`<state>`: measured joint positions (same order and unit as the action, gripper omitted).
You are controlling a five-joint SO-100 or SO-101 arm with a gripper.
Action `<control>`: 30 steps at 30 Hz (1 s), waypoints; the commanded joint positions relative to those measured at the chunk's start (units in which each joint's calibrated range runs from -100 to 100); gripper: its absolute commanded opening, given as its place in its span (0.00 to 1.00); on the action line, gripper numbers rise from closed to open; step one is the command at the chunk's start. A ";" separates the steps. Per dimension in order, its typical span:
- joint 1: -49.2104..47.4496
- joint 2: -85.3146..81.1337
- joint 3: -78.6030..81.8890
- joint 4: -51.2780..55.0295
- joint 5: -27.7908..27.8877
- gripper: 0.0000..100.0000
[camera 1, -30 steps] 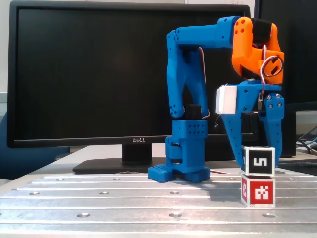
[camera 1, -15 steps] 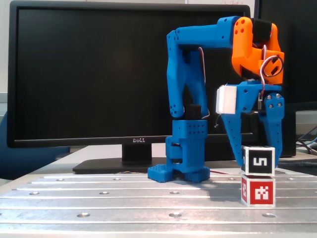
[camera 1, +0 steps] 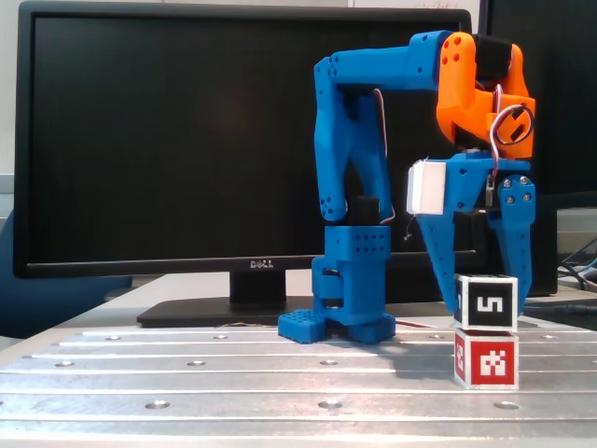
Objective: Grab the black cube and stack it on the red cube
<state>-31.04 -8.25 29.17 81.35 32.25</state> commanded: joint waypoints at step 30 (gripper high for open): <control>-0.30 -0.19 0.82 -0.84 -0.16 0.25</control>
<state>-31.70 -8.25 30.25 80.66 32.25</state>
